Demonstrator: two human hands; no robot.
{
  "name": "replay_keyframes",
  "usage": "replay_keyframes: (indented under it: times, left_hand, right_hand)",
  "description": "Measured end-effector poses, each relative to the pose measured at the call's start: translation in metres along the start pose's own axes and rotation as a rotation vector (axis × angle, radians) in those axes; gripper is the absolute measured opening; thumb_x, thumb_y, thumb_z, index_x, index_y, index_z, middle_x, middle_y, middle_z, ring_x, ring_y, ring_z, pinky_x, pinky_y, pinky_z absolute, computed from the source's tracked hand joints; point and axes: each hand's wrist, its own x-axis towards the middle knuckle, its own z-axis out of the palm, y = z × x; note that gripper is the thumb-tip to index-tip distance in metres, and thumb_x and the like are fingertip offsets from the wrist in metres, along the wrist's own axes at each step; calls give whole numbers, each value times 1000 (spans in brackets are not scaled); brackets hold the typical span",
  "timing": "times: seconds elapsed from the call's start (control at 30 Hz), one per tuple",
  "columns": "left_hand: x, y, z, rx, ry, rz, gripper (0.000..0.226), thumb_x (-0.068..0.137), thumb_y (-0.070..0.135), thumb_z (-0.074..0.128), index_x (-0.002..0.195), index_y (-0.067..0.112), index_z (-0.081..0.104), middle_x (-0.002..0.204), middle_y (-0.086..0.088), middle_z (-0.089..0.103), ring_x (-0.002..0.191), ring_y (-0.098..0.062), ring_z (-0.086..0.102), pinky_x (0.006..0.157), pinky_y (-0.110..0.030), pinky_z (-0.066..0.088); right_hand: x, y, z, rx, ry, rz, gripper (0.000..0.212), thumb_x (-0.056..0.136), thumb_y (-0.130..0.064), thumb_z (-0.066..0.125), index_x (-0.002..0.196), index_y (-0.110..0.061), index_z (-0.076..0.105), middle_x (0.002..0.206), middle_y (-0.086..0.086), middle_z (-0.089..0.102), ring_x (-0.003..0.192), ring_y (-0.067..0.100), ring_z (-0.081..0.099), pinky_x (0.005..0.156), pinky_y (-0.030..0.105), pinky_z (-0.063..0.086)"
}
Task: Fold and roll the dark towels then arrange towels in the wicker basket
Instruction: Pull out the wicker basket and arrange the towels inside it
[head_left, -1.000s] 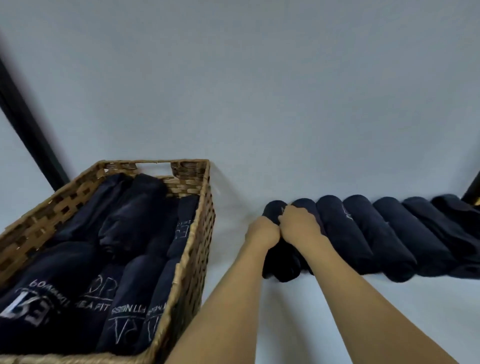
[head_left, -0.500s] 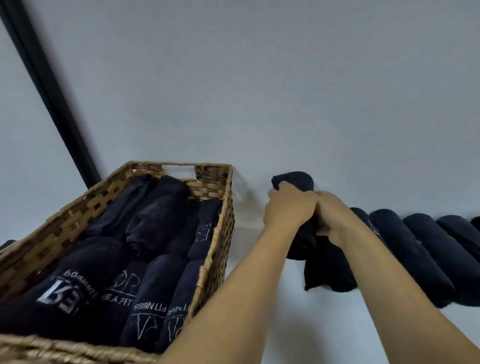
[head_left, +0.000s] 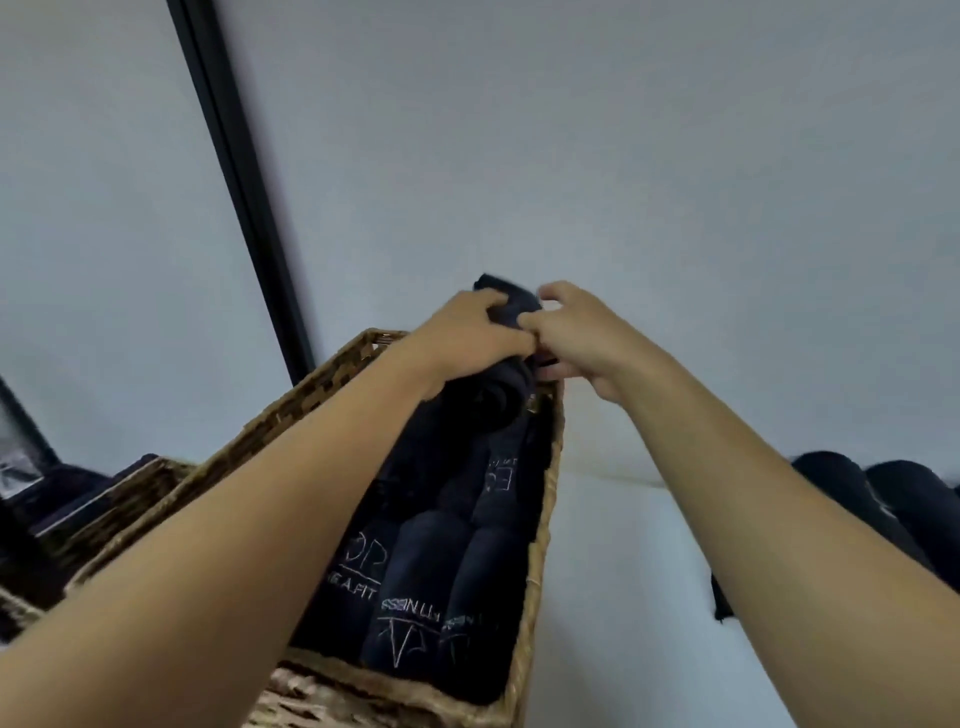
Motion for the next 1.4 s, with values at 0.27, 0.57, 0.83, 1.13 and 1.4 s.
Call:
replay_keyframes:
  times: [0.27, 0.57, 0.83, 1.13, 1.4]
  left_hand:
    - [3, -96, 33, 222, -160, 13, 57, 79, 34, 60, 132, 15, 50, 121, -7, 62, 108, -23, 59, 85, -29, 46]
    - [-1, -93, 11, 1166, -325, 219, 96, 72, 84, 48, 134, 10, 52, 142, -11, 34, 129, -31, 30, 106, -47, 26]
    - [0, -117, -4, 1192, -467, 254, 104, 80, 74, 50, 154, 31, -9, 149, -15, 32, 132, -35, 42, 97, -46, 47]
    - [-16, -106, 3, 1304, -494, 329, 107, 76, 76, 54, 156, 26, 2, 153, -24, 25, 138, -35, 36, 101, -46, 47]
    - [-16, -92, 17, 1224, -459, 276, 89, 86, 78, 29, 148, 15, 28, 120, -17, 62, 110, -35, 60, 83, -41, 49]
  right_hand:
    - [54, 30, 61, -864, -295, 193, 32, 94, -7, 44, 123, -5, 55, 118, 19, 60, 89, 35, 68, 76, 47, 61]
    - [96, 35, 86, -951, -248, 255, 34, 97, -21, 54, 120, 4, 54, 80, 16, 63, 83, 32, 72, 79, 42, 60]
    - [108, 59, 89, -1060, -248, -119, 28, 96, -30, 57, 114, -10, 65, 116, 9, 65, 107, 28, 60, 83, 33, 45]
    - [104, 56, 91, -1044, -388, -124, 20, 97, -18, 52, 107, -7, 66, 109, 12, 63, 101, 28, 58, 71, 29, 42]
    - [71, 51, 66, -498, -216, -76, 38, 96, -5, 48, 133, -9, 57, 125, 4, 61, 116, 17, 55, 106, 38, 43]
